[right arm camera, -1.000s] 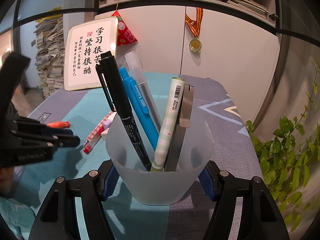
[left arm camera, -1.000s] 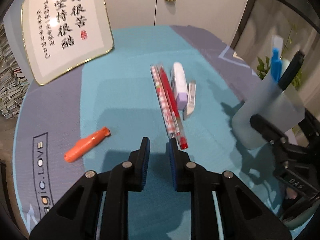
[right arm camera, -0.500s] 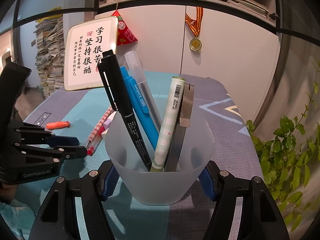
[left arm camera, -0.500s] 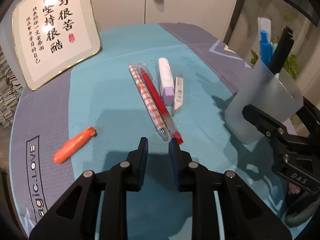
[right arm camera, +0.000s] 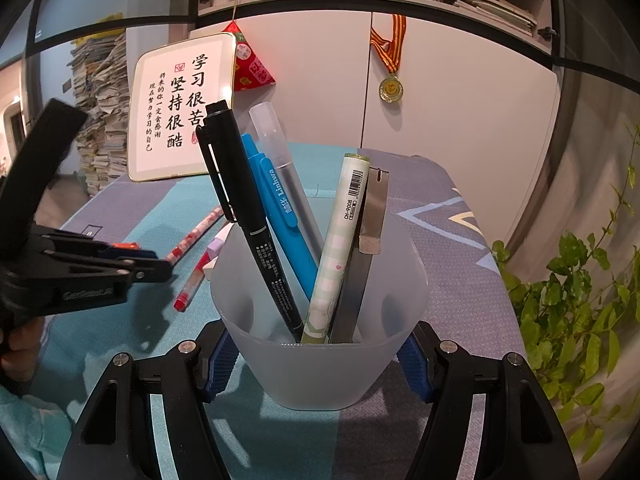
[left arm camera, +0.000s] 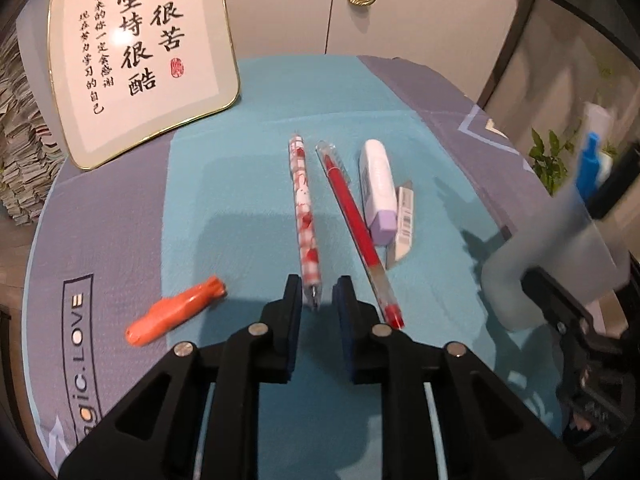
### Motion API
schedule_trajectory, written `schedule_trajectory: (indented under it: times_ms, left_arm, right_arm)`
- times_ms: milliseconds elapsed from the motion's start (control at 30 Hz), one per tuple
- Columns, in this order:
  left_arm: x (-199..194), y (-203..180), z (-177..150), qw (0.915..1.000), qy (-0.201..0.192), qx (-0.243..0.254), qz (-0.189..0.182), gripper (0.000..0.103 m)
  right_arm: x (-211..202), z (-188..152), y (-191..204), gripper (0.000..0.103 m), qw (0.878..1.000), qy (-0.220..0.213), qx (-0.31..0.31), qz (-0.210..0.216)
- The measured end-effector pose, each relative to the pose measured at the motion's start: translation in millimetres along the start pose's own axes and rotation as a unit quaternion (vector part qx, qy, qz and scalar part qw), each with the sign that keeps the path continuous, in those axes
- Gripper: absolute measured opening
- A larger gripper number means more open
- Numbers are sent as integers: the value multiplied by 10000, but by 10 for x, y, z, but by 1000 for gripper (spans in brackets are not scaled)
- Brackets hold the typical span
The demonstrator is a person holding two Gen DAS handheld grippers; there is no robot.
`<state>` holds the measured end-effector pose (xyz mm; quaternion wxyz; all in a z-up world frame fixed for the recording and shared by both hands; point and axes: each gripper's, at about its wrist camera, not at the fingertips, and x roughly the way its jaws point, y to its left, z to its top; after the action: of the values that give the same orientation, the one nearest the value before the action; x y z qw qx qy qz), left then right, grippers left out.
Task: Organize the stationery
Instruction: 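Move the left tool to the pink checkered pen and grasp it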
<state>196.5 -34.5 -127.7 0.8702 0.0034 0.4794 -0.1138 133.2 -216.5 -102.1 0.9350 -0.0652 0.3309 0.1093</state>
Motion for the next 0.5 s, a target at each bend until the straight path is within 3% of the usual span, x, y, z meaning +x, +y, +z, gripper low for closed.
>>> schedule_trajectory:
  times_ms: [100, 233, 333, 500]
  left_arm:
    - [2, 21, 1, 10000, -37, 9, 92, 8]
    - [-143, 144, -109, 9990, 123, -328, -286, 8]
    - [-368, 131, -336, 9993, 142, -213, -267, 8]
    - [-516, 29, -729, 9970, 677, -68, -374, 10]
  right_arm:
    - [-1, -2, 0, 69, 10000, -2, 8, 7]
    - [-1, -1, 11, 69, 10000, 1, -9, -5]
    - [0, -2, 8, 69, 10000, -2, 7, 4]
    - [1, -1, 9, 69, 10000, -1, 13, 10]
